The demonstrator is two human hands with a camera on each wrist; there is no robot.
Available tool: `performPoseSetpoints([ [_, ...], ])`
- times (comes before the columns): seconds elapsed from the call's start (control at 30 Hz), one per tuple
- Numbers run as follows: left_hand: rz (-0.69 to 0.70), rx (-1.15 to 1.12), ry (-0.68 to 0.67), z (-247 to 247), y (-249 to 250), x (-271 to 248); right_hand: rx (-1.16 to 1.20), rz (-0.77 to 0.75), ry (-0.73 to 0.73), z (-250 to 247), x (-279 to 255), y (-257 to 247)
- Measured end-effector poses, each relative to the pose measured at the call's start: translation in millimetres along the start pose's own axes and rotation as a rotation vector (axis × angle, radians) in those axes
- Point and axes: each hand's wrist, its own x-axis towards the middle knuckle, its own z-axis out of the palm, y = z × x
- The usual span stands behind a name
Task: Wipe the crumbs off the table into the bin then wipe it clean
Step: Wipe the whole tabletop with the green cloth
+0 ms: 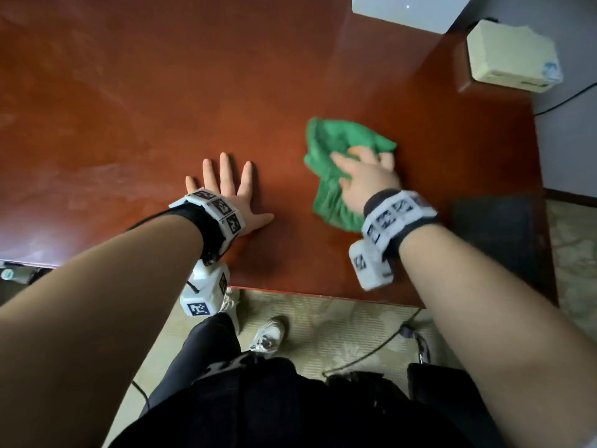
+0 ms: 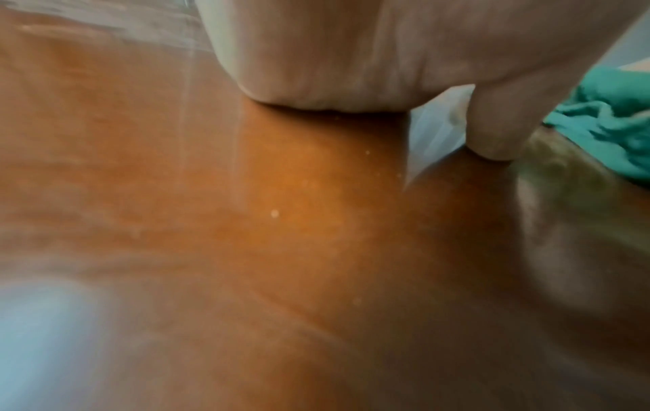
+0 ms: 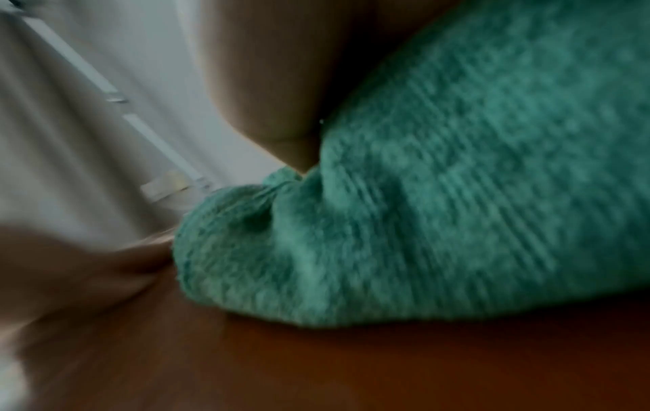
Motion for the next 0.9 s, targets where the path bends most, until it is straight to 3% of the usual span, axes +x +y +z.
performPoseSetpoints([
  [0.07,0.003,-0.012,0.011,0,0,-2,-0.03,-0.192,-0.039,12,-39,-12],
  [0.13,0.003,-0.019,0.015,0,0,-3,-0.053,-0.327,-0.172,13,-73,-5],
  [0.23,0.002,-0.002,0.008,-2,0,-3,-0.054,-0.408,-0.371,-4,-88,17],
  [0.3,-0.001,0.009,-0.007,-4,1,-3,-0.038,-0.336,-0.242,-21,-61,29],
  [0.4,-0.005,0.006,-0.026,-6,1,-3,-0.046,-0.022,0.012,-38,12,43],
  [0.47,-0.005,0.0,-0.036,-5,1,-4,-0.02,0.208,-0.022,-39,51,38],
  [0.53,-0.011,-0.007,-0.042,-4,2,-3,-0.007,0.269,-0.054,-34,71,24],
  [0.7,-0.001,-0.024,-0.049,-6,0,-5,0.003,-0.071,-0.05,-10,42,-8],
  [0.9,0.034,-0.019,-0.088,-11,-3,-7,-0.027,-0.262,-0.2,12,-79,-3],
])
